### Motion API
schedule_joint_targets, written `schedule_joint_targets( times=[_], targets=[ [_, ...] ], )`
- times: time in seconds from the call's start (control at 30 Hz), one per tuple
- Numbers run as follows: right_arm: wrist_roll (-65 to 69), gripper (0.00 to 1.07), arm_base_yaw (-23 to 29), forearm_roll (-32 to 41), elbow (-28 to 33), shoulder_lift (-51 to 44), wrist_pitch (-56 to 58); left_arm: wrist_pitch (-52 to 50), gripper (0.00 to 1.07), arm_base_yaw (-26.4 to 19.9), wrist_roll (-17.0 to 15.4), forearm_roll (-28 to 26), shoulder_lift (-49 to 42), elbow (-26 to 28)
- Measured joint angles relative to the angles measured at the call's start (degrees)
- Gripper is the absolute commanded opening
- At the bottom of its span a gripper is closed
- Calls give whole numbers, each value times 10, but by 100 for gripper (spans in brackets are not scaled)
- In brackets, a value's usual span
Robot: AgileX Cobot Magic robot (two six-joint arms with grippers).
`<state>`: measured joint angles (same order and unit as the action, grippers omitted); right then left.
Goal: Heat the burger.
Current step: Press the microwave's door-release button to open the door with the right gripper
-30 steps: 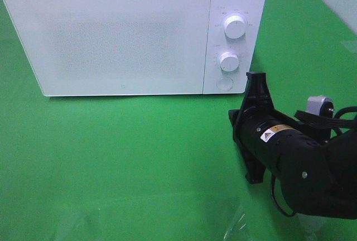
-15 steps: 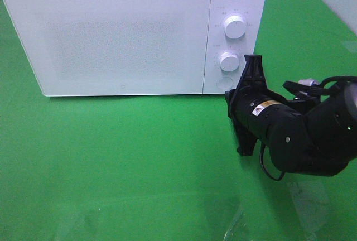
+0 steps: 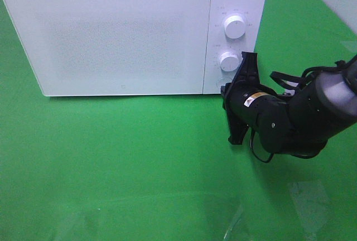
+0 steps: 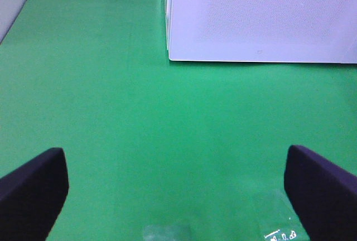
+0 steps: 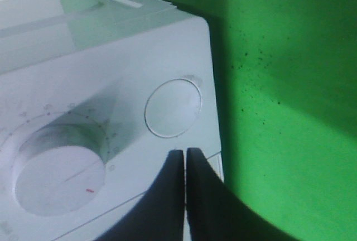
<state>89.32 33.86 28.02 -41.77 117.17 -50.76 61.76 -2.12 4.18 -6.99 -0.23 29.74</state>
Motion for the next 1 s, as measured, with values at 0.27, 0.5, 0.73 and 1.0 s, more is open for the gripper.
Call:
schedule_joint_targets(
  times=[0.27,0.5,0.73,1.0],
  targets=[
    [7,0,-18,-11,-36,29,1,0,97,0,0,0,0,0],
    [11,0,-29,-15,-58,49,0,0,97,0,0,0,0,0],
    [12,0,-32,-15,-66,57,3,0,97,0,0,0,0,0],
    [9,0,-32,-5,-66,65,-22,0,97,0,0,0,0,0]
  ],
)
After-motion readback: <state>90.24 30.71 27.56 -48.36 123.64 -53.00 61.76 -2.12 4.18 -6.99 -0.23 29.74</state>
